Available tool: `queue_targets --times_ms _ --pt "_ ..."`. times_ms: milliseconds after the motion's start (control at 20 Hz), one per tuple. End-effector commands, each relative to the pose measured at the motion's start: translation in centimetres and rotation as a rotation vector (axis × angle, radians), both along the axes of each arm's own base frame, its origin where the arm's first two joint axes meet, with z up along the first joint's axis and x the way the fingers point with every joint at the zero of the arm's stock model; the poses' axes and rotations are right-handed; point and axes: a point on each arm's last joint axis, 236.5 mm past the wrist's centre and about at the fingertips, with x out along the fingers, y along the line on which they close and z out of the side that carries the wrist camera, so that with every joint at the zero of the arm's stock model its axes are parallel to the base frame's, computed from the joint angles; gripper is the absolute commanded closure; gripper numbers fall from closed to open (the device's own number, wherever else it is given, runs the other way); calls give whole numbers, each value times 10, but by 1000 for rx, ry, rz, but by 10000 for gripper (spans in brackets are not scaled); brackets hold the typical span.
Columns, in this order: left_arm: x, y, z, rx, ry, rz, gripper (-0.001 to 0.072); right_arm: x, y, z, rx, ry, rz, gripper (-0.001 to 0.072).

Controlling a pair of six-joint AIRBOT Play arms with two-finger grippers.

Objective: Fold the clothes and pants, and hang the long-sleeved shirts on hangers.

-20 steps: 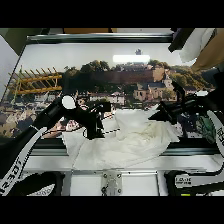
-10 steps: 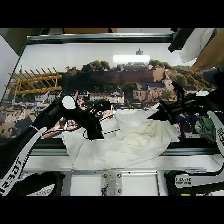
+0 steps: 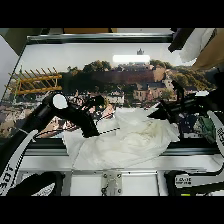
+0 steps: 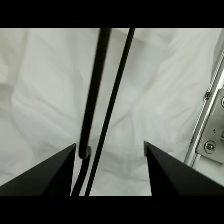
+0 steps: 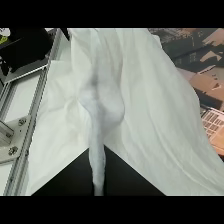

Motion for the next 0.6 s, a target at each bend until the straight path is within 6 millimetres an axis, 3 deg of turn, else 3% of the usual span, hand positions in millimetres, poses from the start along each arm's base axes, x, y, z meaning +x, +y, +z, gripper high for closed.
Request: queue_targets --times_ms 0,200,350,500,550 --pt "12 10 11 -2 -19 105 261 11 5 15 64 -14 -45 708" --pt "45 40 41 -37 -92 334 261 21 6 26 48 18 -114 709" --pt "69 76 73 -66 -163 587 262 21 7 51 8 -71 -154 709" --pt "68 115 82 58 -229 758 262 23 8 83 -45 -116 -250 709" --pt "65 120 83 85 -242 795 261 24 8 94 -60 -152 -285 709"
